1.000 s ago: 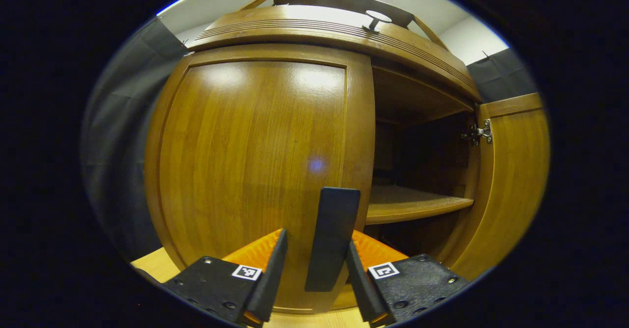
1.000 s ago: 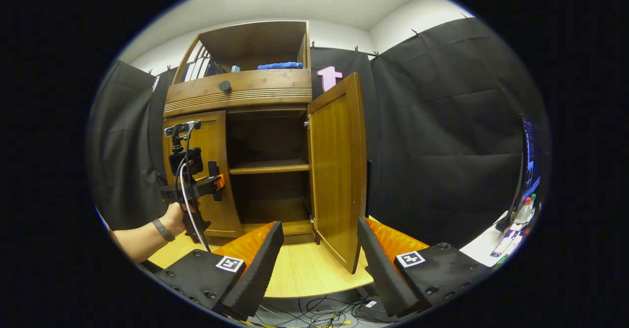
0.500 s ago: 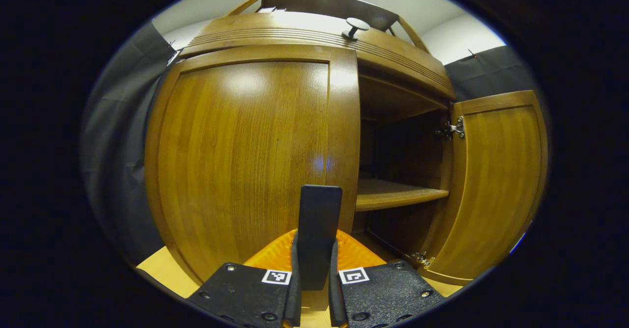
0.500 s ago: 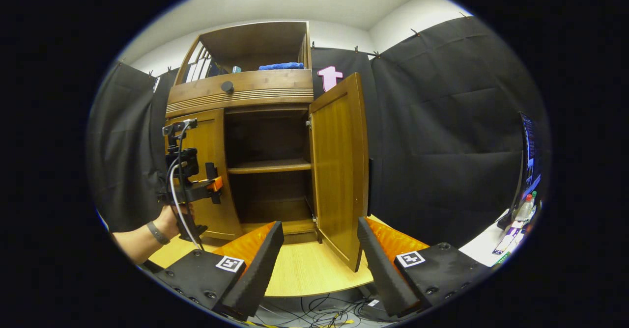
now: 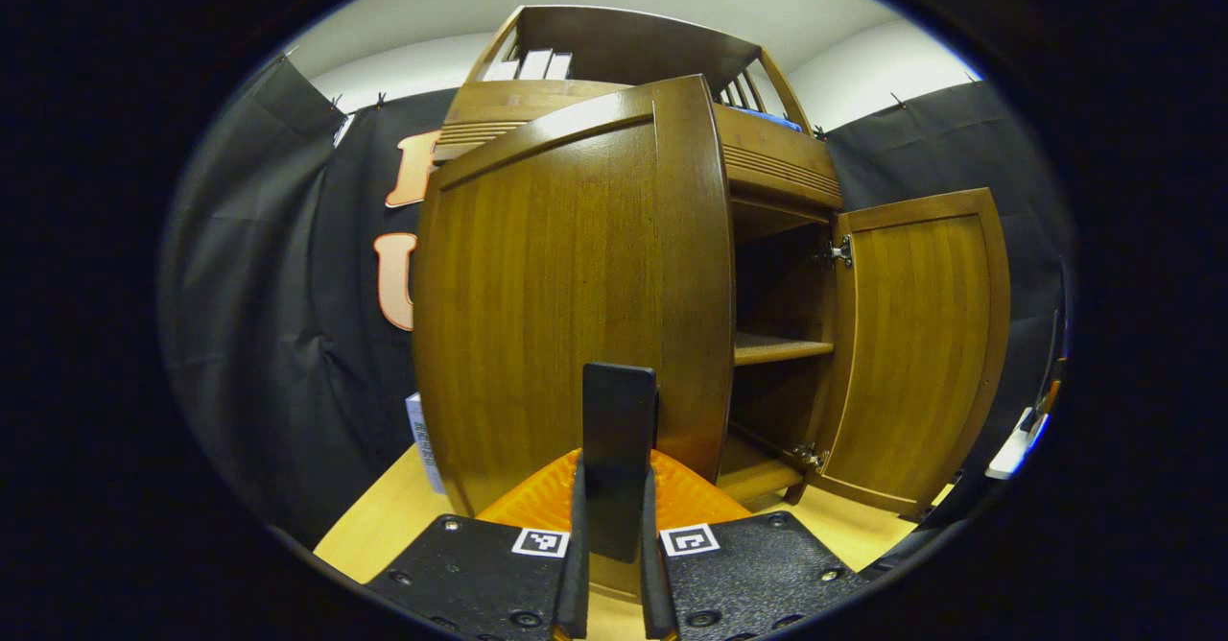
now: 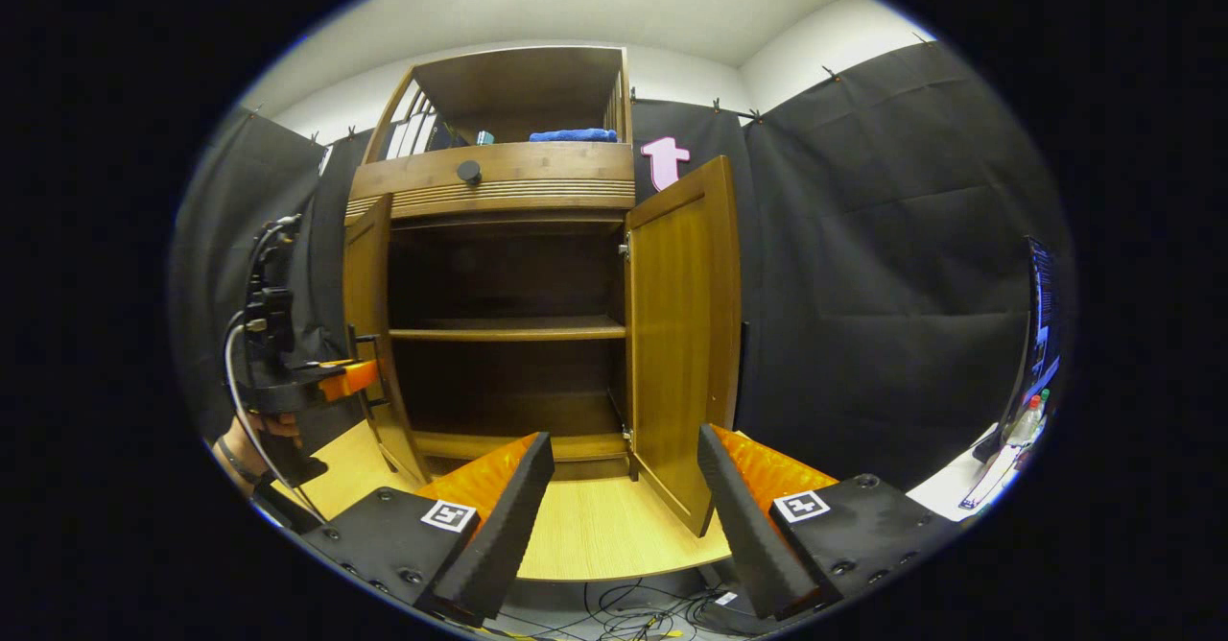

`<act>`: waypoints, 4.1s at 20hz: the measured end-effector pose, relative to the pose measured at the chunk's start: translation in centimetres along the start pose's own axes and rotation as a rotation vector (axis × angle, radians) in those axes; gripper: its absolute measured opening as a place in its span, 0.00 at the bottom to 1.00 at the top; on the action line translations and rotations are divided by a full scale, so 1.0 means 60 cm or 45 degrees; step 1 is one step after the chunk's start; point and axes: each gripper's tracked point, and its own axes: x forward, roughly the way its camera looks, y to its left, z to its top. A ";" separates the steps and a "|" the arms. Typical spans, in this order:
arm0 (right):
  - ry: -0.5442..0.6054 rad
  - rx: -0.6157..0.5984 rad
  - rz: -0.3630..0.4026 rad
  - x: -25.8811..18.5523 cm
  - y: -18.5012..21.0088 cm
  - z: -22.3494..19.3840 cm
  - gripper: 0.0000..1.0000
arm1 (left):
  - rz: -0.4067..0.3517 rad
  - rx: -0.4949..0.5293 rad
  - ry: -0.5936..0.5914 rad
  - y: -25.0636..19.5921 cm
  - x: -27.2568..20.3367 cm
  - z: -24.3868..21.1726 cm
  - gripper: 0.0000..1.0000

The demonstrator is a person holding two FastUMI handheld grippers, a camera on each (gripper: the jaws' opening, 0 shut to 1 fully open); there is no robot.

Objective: Open the right door of the double-door shoe cabinet with the right hand, and open the left door with the left hand.

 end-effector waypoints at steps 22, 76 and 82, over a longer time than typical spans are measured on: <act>0.000 0.023 0.135 0.046 0.050 0.008 0.89 | 0.234 0.027 -0.089 0.262 -0.150 0.011 0.00; -0.079 0.029 0.057 0.017 0.018 0.015 0.89 | 0.065 -0.223 -0.161 -0.015 -0.189 0.068 0.95; -0.096 0.020 0.056 0.025 0.020 0.027 0.89 | 0.061 -0.224 -0.169 -0.016 -0.178 0.073 0.92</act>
